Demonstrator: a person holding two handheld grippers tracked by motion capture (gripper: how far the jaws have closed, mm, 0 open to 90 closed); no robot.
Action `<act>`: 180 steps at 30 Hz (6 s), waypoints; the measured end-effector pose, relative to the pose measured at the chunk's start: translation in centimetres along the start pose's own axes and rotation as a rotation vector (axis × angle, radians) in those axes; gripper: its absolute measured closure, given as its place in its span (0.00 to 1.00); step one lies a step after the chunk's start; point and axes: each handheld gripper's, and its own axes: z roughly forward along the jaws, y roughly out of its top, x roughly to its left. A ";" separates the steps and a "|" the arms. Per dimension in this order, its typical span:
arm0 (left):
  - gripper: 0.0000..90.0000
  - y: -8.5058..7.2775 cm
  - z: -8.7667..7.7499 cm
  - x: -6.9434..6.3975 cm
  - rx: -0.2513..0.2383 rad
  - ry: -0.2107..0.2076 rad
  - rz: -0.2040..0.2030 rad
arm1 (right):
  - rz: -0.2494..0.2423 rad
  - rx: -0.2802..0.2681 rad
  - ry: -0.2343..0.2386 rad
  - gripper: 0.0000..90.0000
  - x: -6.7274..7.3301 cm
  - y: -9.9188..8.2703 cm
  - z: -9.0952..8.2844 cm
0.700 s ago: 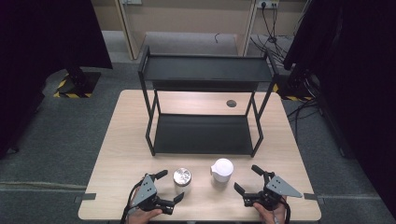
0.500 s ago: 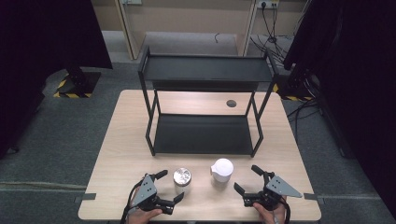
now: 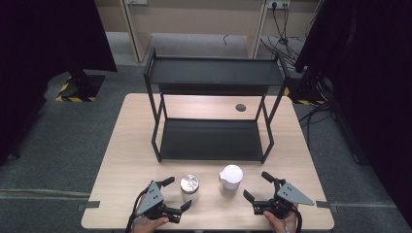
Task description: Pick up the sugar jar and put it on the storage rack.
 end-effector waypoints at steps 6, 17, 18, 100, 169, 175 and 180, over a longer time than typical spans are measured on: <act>0.00 0.0 0.1 0.0 0.000 -0.003 0.001 | 0.002 0.000 -0.001 0.01 0.0 0.0 0.0; 0.00 0.0 0.5 -0.3 0.004 -0.013 0.011 | 0.007 -0.003 -0.001 0.01 0.0 -0.1 0.0; 0.00 0.0 0.5 -0.4 0.005 -0.013 0.012 | 0.007 -0.003 -0.001 0.01 0.0 -0.1 0.0; 0.34 4.1 2.9 -0.4 0.055 -0.001 0.041 | 0.023 -0.013 0.000 0.01 -0.1 -0.3 0.0; 0.34 29.8 3.9 5.0 -0.014 0.100 0.041 | 0.046 -0.017 -0.011 0.01 -0.3 -0.5 0.0; 0.34 32.2 4.7 4.8 -0.013 0.122 0.045 | 0.048 -0.017 -0.012 0.01 -0.3 -0.5 0.0; 0.34 33.5 5.5 4.6 -0.021 0.153 0.047 | 0.050 -0.019 -0.011 0.01 -0.3 -0.5 0.0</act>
